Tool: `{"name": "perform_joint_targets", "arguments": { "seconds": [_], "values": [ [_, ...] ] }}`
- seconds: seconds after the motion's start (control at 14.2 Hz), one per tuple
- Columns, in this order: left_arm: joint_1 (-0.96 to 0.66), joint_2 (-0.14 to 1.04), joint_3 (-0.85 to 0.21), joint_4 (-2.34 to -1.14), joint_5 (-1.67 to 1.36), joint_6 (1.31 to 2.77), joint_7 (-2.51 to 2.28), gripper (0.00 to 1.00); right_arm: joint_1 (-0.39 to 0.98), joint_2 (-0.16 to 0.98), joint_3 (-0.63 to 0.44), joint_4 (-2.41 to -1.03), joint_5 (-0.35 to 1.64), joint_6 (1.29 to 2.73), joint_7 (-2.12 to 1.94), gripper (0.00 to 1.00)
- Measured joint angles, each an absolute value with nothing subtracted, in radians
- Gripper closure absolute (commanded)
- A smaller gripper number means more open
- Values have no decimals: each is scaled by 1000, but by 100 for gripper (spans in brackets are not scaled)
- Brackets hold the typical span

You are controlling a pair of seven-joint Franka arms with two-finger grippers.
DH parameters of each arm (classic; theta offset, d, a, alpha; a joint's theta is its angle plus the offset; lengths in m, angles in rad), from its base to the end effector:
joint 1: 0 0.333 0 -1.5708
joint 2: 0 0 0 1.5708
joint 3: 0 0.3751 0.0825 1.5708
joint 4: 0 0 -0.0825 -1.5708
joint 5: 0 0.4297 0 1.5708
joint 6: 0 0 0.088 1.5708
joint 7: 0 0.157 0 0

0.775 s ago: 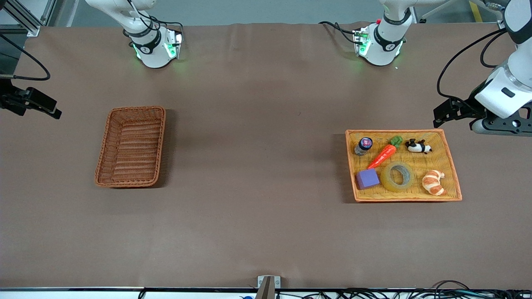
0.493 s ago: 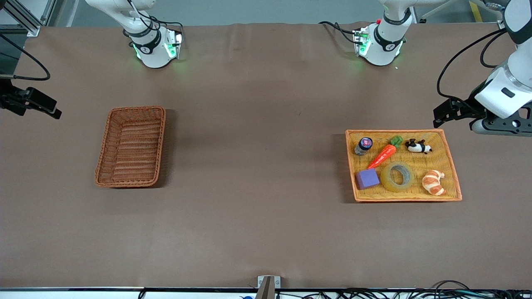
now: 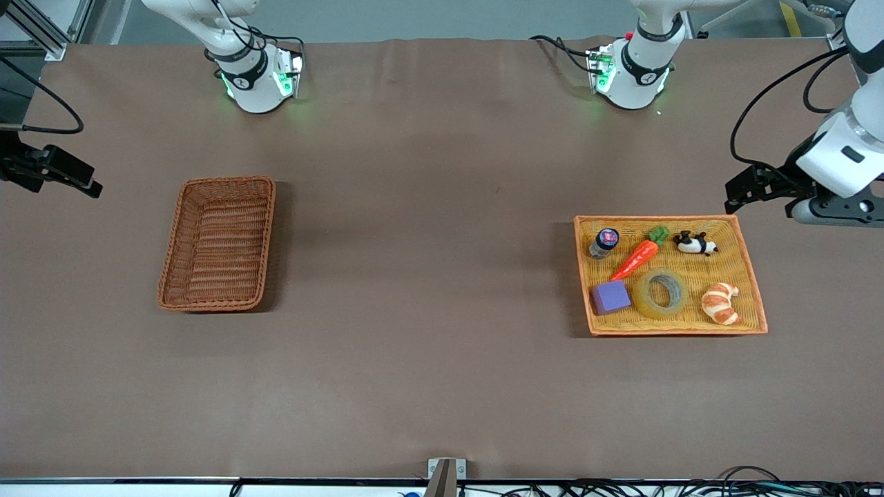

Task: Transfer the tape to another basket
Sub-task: 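Move the left gripper over the tape roll in the yellow tray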

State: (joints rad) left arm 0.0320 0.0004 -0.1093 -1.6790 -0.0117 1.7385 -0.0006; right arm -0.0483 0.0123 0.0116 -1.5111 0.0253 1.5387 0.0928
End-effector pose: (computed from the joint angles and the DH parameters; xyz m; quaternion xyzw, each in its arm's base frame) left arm 0.6139 -0.0492 0.5920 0.9988 -0.0375 0.0293 0.0070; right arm 0.6025 -0.0181 0.6542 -0.9978 0.0642 -0.0073 0.0129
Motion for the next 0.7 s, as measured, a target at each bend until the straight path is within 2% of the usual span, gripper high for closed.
{"name": "perform_joint_targets", "arguments": {
  "seconds": [0.7],
  "values": [
    [59,21,-108,-1678,-12,1738,0,0,-48,12,12,-1511,25,1539,93,0]
  ]
}}
